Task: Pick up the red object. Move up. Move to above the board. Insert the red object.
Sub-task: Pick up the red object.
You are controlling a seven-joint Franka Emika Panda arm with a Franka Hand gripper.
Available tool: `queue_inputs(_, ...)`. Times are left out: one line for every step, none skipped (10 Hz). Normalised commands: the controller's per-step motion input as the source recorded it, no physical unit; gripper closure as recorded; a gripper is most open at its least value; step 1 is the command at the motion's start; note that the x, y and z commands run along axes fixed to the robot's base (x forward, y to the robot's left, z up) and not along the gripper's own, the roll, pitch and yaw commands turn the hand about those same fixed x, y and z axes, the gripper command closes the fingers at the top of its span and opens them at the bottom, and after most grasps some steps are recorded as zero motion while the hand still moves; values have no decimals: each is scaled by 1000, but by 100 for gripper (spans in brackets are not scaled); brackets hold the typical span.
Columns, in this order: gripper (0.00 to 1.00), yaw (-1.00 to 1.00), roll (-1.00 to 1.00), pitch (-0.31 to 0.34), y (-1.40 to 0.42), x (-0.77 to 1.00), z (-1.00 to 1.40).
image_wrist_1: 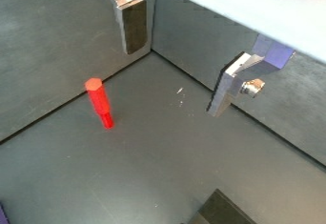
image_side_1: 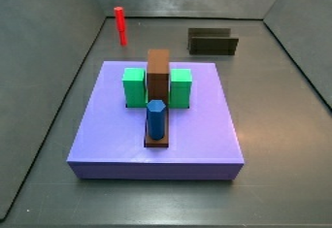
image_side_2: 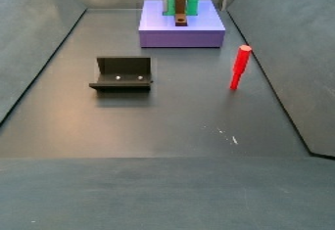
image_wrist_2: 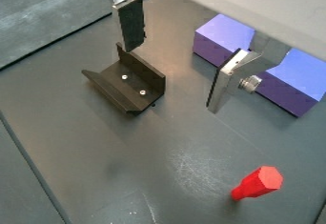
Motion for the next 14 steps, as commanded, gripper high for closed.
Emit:
queue_inputs(0,-46,47,0,69,-297,-131)
queue_inputs(0,-203,70,-97,129,-937,-49)
queue_inputs(0,-217,79,-119,37,-1000,-3)
queue_inputs(0,-203,7,-159,0,-966,-77)
queue_inputs(0,-180,0,-189,-169,-846,-297)
queue_inputs(0,-206,-29,-166,-217,-749,-491)
queue_inputs(0,-214,-37,-159,-146,-774,-551)
queue_inputs(0,-206,0,-153,-51,-817,-451)
queue_inputs(0,-186,-11,-154,0,-771,-371)
queue_inputs(0,-74,-69,-196,-34,-609,-400)
queue_inputs(0,0,-13,-200,-106,-491,-429)
queue_inputs(0,0,0,-186,-180,-383,-420)
queue_inputs(0,0,-3,-143,-174,-163,-400)
queue_inputs(0,0,0,-89,-80,-43,-351)
